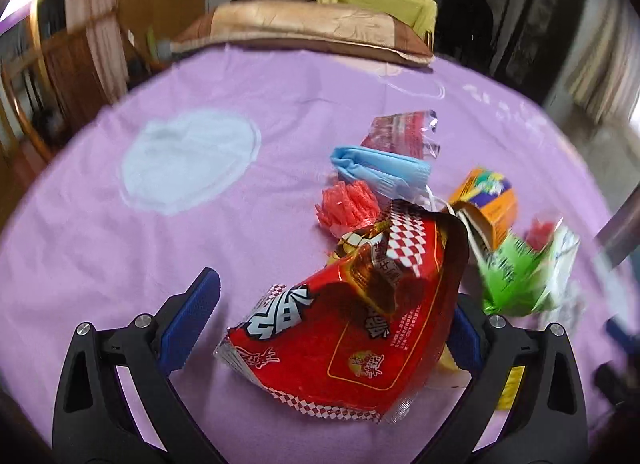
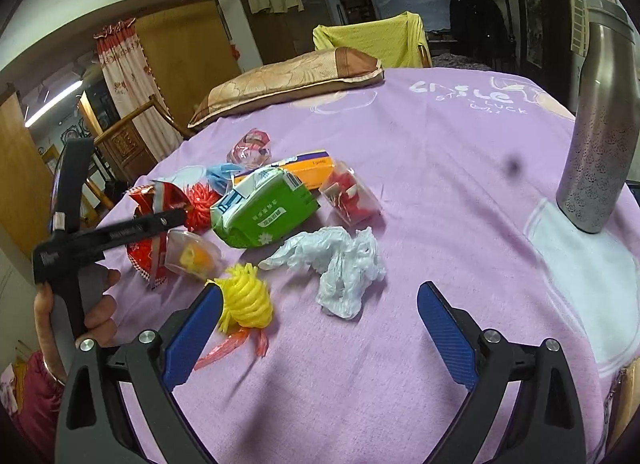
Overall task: Collect trash
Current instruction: 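Grasp the red snack wrapper with the left tool while the right tool grasps the yellow mesh ball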
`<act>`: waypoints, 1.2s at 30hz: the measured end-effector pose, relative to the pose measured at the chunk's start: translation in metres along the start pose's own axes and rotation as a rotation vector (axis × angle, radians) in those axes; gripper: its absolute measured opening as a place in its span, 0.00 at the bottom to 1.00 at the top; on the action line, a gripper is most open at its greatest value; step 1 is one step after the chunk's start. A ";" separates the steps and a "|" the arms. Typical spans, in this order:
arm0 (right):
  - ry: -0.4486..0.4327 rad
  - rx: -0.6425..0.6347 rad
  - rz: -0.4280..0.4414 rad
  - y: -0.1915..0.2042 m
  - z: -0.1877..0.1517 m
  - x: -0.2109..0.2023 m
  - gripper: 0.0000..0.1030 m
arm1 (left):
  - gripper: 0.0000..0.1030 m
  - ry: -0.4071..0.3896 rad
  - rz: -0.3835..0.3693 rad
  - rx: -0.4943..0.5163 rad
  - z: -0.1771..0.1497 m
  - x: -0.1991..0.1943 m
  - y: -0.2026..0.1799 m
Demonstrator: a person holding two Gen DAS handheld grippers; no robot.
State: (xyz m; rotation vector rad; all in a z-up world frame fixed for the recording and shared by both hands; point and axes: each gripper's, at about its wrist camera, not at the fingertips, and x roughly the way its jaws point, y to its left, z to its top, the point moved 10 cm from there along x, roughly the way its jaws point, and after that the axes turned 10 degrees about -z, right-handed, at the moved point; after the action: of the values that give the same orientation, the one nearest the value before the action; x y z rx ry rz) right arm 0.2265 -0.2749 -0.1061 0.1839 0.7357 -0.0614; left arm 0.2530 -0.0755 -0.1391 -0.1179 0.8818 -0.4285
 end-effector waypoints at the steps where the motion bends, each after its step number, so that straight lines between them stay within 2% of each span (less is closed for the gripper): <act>1: 0.007 0.001 0.002 0.000 -0.001 0.001 0.93 | 0.94 0.007 -0.023 -0.055 -0.002 0.002 0.007; 3: 0.025 0.004 0.007 0.001 -0.004 0.003 0.93 | 0.94 0.062 -0.082 -0.153 -0.009 0.011 0.017; 6: 0.040 -0.001 0.004 0.002 -0.006 0.005 0.93 | 0.94 0.038 -0.147 -0.189 -0.007 0.007 0.022; 16: 0.063 0.028 0.002 -0.002 -0.009 0.009 0.93 | 0.91 0.012 -0.251 -0.232 -0.003 -0.002 0.024; 17: 0.062 0.027 0.003 -0.003 -0.008 0.010 0.93 | 0.88 0.010 -0.255 -0.227 -0.002 -0.002 0.022; 26: 0.070 0.039 0.001 -0.005 -0.009 0.011 0.93 | 0.78 -0.054 -0.220 -0.090 0.005 -0.014 -0.001; 32: 0.059 0.052 0.006 -0.006 -0.008 0.010 0.93 | 0.78 -0.092 -0.213 -0.051 0.009 -0.021 -0.007; 36: 0.048 -0.038 0.050 0.019 -0.009 0.005 0.93 | 0.78 -0.100 -0.226 -0.059 0.010 -0.023 -0.006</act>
State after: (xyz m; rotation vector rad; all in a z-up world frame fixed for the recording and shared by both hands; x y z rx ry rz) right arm 0.2262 -0.2549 -0.1132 0.1676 0.7795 0.0046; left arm 0.2462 -0.0718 -0.1144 -0.2932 0.7860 -0.6027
